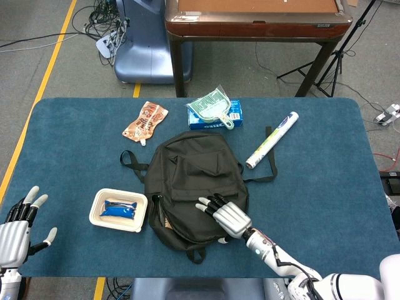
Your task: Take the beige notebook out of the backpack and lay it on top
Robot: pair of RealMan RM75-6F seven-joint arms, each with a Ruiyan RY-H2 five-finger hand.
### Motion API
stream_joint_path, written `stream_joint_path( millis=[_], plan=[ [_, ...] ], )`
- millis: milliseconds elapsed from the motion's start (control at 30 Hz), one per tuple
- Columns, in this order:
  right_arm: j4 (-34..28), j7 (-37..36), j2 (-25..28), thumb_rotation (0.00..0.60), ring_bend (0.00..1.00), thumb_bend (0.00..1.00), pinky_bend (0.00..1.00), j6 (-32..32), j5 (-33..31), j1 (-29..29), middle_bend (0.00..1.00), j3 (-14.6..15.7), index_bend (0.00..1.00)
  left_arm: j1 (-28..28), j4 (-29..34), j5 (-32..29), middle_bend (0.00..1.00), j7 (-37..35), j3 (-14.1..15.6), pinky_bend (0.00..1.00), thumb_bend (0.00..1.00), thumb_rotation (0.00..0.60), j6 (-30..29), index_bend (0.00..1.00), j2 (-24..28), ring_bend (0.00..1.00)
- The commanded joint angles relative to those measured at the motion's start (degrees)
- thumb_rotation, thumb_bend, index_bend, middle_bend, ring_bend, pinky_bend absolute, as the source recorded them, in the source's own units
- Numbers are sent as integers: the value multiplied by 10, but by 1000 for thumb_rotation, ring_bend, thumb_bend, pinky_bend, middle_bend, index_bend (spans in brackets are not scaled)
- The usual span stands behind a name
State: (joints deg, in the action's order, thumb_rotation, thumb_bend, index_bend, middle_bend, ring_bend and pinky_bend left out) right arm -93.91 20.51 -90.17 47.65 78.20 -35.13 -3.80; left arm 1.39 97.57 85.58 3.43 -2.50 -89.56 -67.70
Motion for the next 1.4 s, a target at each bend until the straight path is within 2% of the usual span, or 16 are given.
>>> stream_joint_path(
  millis=[33,200,367,467,533,633,733,933,1067,1200,1400],
  plan=[
    [-9,5,7,600,0,91,41,-1,-9,-5,0,-2,0,0,-1,0,50,0,0,90,260,600,0,161,0,77],
    [-20,9,17,600,0,92,41,1,-21,-12,0,-4,0,-1,-2,-1,51,-2,0,90,260,600,-1,161,0,77],
    [-21,8,19,600,0,160,41,3,-36,-20,15,-12,0,-2,-3,-1,50,-2,0,91,260,600,1,161,-1,76],
    [-18,9,13,600,0,245,41,-8,-43,-29,39,-8,9,-1,-5,-3,50,-3,-1,90,260,600,2,161,-2,76],
    [-18,17,8,600,0,354,41,-19,-49,-36,43,-2,40,-1,-5,-2,50,-2,-1,90,260,600,2,161,-3,76],
    [-22,31,4,600,0,571,41,-31,-61,-46,55,3,99,-2,-5,-2,50,-2,0,90,260,600,1,161,-3,77],
    [-29,45,0,600,0,670,41,-36,-74,-54,76,6,161,-4,-6,-2,50,-4,-1,90,260,600,-2,161,-1,77],
    [-30,41,-10,600,0,698,41,-17,-69,-55,205,9,406,-5,-9,-3,50,-9,0,91,260,600,-1,161,1,77],
    [-30,27,-7,600,0,702,41,-6,-57,-53,266,10,514,-5,-11,-4,50,-13,0,90,260,600,0,161,2,77],
    [-43,12,12,600,0,693,41,-11,-62,-55,282,10,545,-5,-11,-2,50,-14,0,90,260,600,0,161,3,77],
    [-64,-5,35,600,0,542,41,-23,-80,-62,302,7,572,-4,-9,-1,51,-12,1,90,260,600,4,161,2,77]
  ],
)
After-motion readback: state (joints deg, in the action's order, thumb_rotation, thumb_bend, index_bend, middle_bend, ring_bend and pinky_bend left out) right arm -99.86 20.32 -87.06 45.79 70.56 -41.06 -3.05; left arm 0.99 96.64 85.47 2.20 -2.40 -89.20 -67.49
